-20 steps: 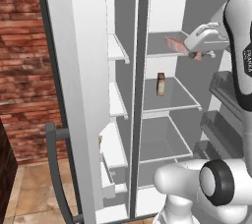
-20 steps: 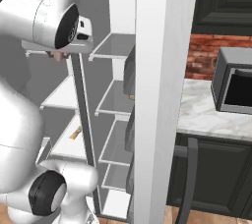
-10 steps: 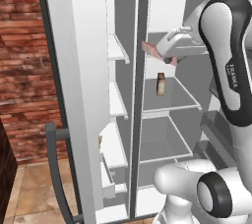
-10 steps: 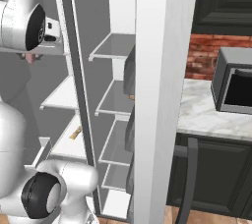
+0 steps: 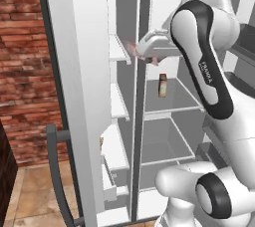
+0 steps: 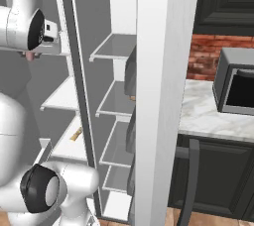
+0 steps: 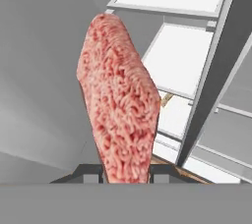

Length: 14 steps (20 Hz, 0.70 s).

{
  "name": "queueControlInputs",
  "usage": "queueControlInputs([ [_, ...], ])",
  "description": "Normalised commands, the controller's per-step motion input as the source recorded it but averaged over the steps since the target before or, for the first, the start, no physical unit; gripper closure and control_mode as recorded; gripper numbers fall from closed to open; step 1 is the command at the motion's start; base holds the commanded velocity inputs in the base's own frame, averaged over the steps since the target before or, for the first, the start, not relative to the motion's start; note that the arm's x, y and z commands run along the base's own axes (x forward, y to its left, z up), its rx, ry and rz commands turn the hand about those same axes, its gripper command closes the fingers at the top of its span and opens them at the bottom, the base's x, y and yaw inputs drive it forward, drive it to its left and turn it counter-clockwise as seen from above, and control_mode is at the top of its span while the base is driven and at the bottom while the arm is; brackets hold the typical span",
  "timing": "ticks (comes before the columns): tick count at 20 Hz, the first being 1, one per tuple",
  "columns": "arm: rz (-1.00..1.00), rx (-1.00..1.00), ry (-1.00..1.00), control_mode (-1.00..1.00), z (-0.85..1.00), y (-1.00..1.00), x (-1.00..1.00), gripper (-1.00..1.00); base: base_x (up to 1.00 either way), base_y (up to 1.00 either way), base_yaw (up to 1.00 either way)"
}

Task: There's a steak in the fridge that needs to be moved to the freezer for freezing. Pick up the steak from the fridge, place it on any shelf in the freezer, and close the fridge and freezer doors when done.

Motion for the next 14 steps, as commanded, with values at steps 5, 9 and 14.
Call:
queueControlInputs([
  [5,0.0,0.01,0.0,-1.0,0.0,0.53,0.45,1.0,0.0,0.0,0.0],
  [9,0.0,0.02,0.04,-1.0,-0.04,0.27,0.53,1.0,0.0,0.0,0.0],
  [14,0.0,0.02,0.03,-1.0,-0.05,0.01,0.53,1.0,0.0,0.0,0.0],
])
